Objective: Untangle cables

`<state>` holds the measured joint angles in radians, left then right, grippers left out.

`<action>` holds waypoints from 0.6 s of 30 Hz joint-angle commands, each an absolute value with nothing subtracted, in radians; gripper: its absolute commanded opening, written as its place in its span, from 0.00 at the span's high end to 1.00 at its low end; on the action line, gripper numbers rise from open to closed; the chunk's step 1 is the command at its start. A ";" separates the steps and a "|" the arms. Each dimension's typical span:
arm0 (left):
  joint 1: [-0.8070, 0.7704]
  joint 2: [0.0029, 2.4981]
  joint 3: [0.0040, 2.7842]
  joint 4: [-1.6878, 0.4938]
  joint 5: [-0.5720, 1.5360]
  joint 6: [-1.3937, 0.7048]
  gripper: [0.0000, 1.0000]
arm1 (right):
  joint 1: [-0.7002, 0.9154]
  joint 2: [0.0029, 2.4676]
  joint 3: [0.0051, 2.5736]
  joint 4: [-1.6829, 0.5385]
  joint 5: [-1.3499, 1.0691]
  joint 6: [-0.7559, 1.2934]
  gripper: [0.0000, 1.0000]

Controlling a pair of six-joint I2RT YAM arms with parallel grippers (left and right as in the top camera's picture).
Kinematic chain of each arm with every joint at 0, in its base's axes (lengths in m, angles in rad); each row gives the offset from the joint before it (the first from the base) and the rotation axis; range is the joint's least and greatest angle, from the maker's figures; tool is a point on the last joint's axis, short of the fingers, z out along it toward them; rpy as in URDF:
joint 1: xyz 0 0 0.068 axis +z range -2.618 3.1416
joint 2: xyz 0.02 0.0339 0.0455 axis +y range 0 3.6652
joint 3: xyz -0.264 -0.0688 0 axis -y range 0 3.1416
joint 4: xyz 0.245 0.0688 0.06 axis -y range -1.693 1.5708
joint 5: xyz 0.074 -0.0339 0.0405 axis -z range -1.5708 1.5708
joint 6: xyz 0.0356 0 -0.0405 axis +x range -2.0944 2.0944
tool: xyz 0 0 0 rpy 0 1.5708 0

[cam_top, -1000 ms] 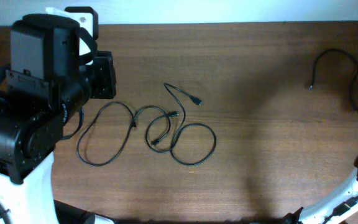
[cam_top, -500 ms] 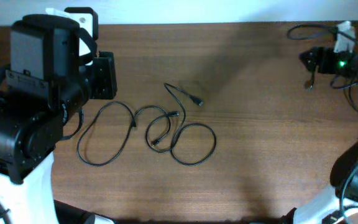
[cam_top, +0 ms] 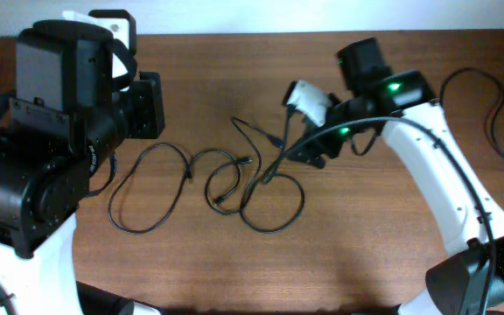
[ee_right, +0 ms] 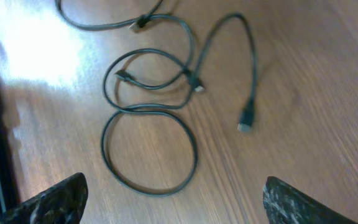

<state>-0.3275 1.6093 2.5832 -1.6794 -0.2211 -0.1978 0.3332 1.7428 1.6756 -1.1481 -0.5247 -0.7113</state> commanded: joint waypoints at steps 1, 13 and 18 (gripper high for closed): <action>-0.324 1.604 2.582 -1.677 -0.235 -0.185 0.43 | 0.415 1.755 1.629 -1.095 -0.370 -0.616 0.10; -0.324 1.604 2.582 -1.678 -0.232 -0.185 0.39 | 0.643 1.792 1.265 -0.833 -0.389 -0.400 0.10; -0.324 1.604 2.582 -1.686 -0.232 -0.185 0.39 | 0.821 1.792 1.259 -0.766 -0.369 -0.376 0.07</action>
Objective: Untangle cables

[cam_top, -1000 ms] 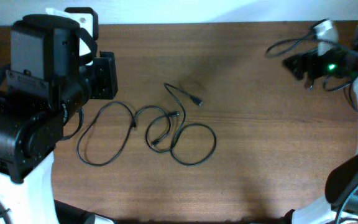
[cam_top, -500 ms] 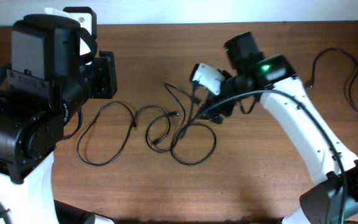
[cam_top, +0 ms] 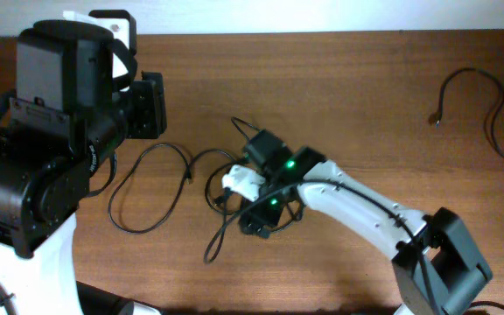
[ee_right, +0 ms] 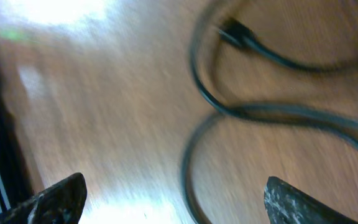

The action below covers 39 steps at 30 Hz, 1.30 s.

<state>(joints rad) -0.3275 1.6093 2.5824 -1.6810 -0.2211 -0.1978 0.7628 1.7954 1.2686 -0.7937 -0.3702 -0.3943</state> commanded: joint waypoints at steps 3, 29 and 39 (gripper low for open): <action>-0.324 1.604 2.582 -1.688 -0.232 -0.185 0.38 | 0.885 1.794 1.250 -0.743 -0.360 -0.449 0.02; -0.324 1.604 2.582 -1.688 -0.231 -0.184 0.38 | 0.772 1.985 1.249 -0.561 -0.278 -0.515 0.22; -0.324 1.604 2.582 -1.688 -0.224 -0.184 0.38 | 0.772 1.985 1.246 -0.562 -0.337 -0.518 0.01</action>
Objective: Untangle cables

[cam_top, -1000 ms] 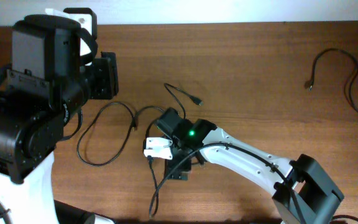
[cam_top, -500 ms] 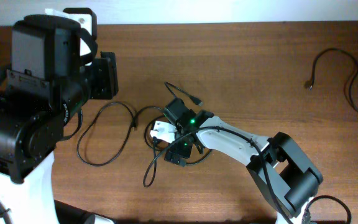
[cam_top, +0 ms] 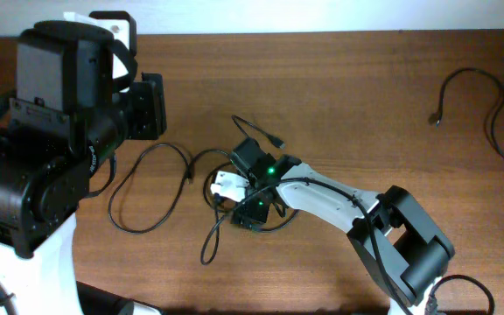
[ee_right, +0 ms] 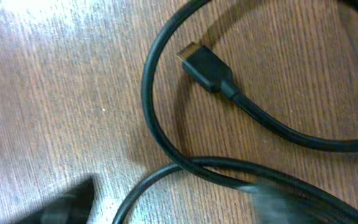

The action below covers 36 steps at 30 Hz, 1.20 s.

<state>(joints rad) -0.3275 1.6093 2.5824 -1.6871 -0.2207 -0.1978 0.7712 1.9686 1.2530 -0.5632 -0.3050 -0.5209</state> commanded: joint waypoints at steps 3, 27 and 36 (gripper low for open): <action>-0.324 1.604 2.582 -1.688 -0.224 -0.184 0.38 | 0.772 1.985 1.246 -0.567 -0.364 -0.633 0.01; -0.324 1.604 2.582 -1.688 -0.224 -0.184 0.37 | 0.541 1.599 1.498 -0.760 -0.210 -0.326 0.96; -0.324 1.604 2.582 -1.688 -0.224 -0.184 0.36 | 0.204 1.437 1.716 -0.936 -0.074 -0.226 0.96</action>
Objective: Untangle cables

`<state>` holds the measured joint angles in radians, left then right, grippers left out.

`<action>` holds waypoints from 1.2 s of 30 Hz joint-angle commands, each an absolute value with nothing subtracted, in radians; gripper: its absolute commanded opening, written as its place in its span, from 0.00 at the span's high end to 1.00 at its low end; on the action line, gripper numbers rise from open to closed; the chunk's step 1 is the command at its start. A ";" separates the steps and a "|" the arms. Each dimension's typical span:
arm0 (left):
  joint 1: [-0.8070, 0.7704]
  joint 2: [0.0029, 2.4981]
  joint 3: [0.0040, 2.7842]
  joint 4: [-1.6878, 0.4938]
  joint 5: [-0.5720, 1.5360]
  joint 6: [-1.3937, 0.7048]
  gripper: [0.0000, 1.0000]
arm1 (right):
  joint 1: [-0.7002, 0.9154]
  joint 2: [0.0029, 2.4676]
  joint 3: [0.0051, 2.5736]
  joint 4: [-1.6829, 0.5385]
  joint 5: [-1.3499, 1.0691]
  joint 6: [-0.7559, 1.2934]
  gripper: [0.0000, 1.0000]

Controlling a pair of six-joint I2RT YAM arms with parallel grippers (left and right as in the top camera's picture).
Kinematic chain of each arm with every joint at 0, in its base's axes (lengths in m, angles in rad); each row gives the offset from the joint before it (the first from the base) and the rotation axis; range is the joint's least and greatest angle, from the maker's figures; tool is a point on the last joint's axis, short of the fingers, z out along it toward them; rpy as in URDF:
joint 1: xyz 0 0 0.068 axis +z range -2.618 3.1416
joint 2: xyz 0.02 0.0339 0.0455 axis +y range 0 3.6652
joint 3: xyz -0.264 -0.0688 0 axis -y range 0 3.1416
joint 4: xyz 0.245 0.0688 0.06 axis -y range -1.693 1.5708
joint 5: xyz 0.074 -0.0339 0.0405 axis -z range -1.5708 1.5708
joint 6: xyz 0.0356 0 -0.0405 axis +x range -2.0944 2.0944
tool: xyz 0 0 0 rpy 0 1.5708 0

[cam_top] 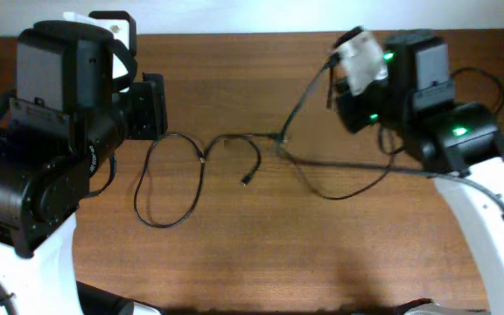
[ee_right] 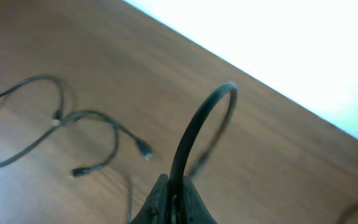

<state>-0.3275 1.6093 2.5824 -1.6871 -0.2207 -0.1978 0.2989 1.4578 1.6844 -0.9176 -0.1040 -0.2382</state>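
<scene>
Thin black cables lie spread across the wooden table (cam_top: pixel 234 254). One forms a loop (cam_top: pixel 166 188) at the left, with a free plug end (cam_top: pixel 247 180) near the middle. A second strand (cam_top: pixel 339 191) runs off to the right under my right arm. My right gripper (cam_top: pixel 332 80) is raised over the table's upper right, shut on a cable (cam_top: pixel 303 105) that climbs from the knot (cam_top: pixel 278 140). In the right wrist view the gripper (ee_right: pixel 174 198) pinches that cable (ee_right: pixel 191 137), which arches above it. My left gripper (cam_top: pixel 147 105) hangs at the left, its jaws unclear.
Another black cable (cam_top: pixel 490 87) lies at the far right edge, partly behind my right arm. The bulky left arm (cam_top: pixel 51 149) covers the table's left side. A white object (cam_top: pixel 116 26) sits at the back left.
My right gripper was low on the table amid the tangle at the centre. Now it is raised at the upper right, shut on a cable. The cables are drawn out rightward and the left loop has shifted right.
First my right gripper was open above the right side of the coiled cables. Then it was over the middle of the tangle, then close to a strand and plug on the table. Now it holds a cable aloft and the coils are pulled open.
</scene>
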 commanded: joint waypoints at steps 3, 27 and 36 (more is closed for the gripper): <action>-0.324 1.604 2.582 -1.688 -0.224 -0.184 0.36 | 0.028 1.436 1.716 -0.979 -0.093 -0.205 0.96; -0.324 1.604 2.582 -1.688 -0.224 -0.184 0.37 | -0.663 1.436 1.103 -0.891 0.455 0.925 0.96; -0.324 1.604 2.582 -1.688 -0.224 -0.184 0.36 | -0.607 1.421 1.119 -0.758 0.116 0.661 0.00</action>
<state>-0.3275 1.6093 2.5824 -1.6878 -0.2207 -0.1974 -0.6533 1.4410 1.1084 -0.8135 0.3294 0.8463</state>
